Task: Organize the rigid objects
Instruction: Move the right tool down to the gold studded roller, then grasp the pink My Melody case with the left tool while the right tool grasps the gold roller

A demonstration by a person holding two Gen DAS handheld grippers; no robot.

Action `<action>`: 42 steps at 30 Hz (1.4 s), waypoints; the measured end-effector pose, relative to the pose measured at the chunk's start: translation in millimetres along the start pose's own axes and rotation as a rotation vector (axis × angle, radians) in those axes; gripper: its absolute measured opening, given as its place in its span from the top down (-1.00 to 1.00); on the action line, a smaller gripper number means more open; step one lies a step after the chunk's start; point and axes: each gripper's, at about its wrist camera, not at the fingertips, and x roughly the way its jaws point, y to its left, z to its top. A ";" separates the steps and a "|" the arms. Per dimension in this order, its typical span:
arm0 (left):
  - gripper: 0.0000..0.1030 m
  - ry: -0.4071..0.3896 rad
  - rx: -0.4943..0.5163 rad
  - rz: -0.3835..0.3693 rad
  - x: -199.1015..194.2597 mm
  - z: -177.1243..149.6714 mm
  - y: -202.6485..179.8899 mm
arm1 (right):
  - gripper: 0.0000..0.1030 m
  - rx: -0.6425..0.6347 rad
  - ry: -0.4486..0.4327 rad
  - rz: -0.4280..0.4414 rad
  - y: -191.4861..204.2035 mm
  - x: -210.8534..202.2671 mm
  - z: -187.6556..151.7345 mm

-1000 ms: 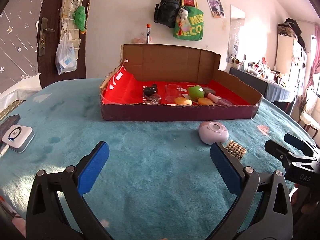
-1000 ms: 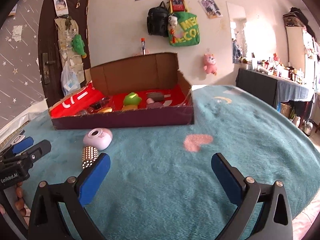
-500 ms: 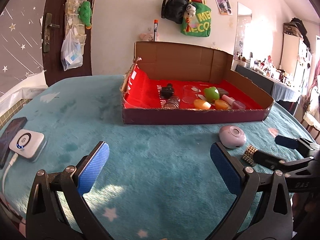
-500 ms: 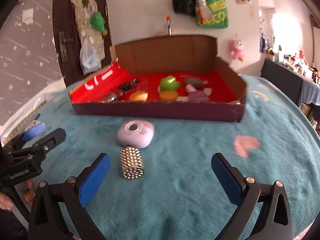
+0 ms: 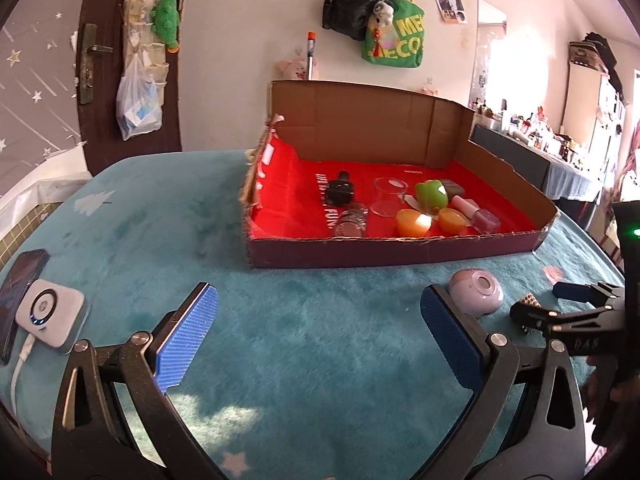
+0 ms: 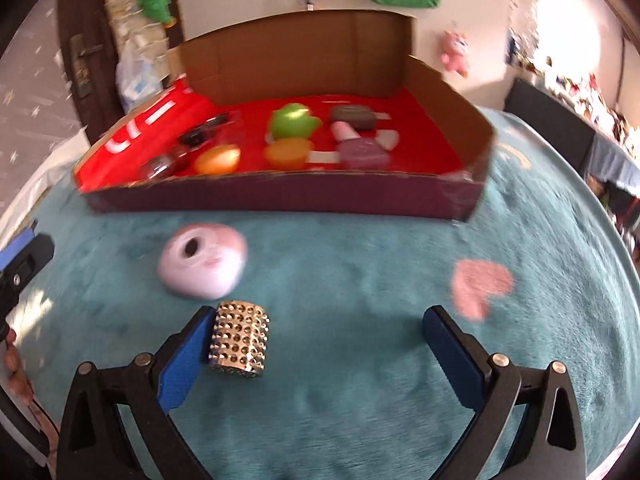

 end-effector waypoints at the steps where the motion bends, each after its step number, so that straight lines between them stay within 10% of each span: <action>1: -1.00 0.005 0.005 -0.007 2.5 1.4 -3.2 | -1.00 0.009 0.002 0.000 -4.2 0.4 1.3; 28: -1.00 0.208 0.128 -0.186 68.3 22.0 -90.3 | -1.00 -0.102 -0.006 0.187 -37.8 -10.5 -2.7; 42: -1.00 0.272 0.172 -0.131 76.3 14.5 -81.1 | -1.00 -0.092 -0.024 0.228 -41.1 -15.0 -6.1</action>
